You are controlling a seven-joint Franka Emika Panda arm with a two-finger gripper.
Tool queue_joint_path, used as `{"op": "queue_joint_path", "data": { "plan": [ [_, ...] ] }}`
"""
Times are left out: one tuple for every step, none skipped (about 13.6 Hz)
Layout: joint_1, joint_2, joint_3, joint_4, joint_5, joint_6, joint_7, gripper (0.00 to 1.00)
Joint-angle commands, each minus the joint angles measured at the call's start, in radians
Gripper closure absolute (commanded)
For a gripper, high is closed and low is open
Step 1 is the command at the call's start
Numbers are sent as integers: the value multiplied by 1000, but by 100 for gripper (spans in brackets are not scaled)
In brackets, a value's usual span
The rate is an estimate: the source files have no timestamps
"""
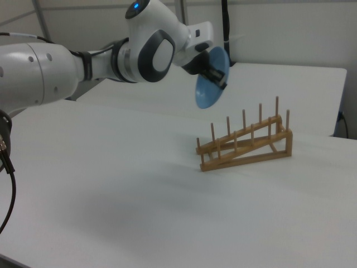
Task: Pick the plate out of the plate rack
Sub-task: 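Lift the blue plate out of the rack and carry it away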
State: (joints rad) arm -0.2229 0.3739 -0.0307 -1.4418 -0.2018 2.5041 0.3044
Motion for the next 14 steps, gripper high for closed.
{"op": "queue_joint_path", "data": {
  "plan": [
    [42,-55,38,-42,126,-222,-51,100],
    [56,-55,41,-42,152,-297,-103,100],
    [68,-56,41,-42,180,-382,-176,100],
    [80,-58,43,-43,215,-493,-291,100],
    [91,-58,43,-54,219,-583,-391,100],
    [108,-58,41,-77,217,-650,-483,100],
    [111,-58,41,-101,211,-671,-542,100],
    [122,-56,41,-138,205,-669,-589,100],
    [155,-53,35,-196,184,-659,-632,100],
    [165,-46,32,-224,156,-656,-658,100],
    [166,-38,34,-251,148,-650,-695,100],
    [172,-26,34,-265,148,-631,-712,100],
    [184,-17,32,-273,148,-617,-715,100],
    [189,-4,34,-273,148,-614,-717,100]
  ]
}}
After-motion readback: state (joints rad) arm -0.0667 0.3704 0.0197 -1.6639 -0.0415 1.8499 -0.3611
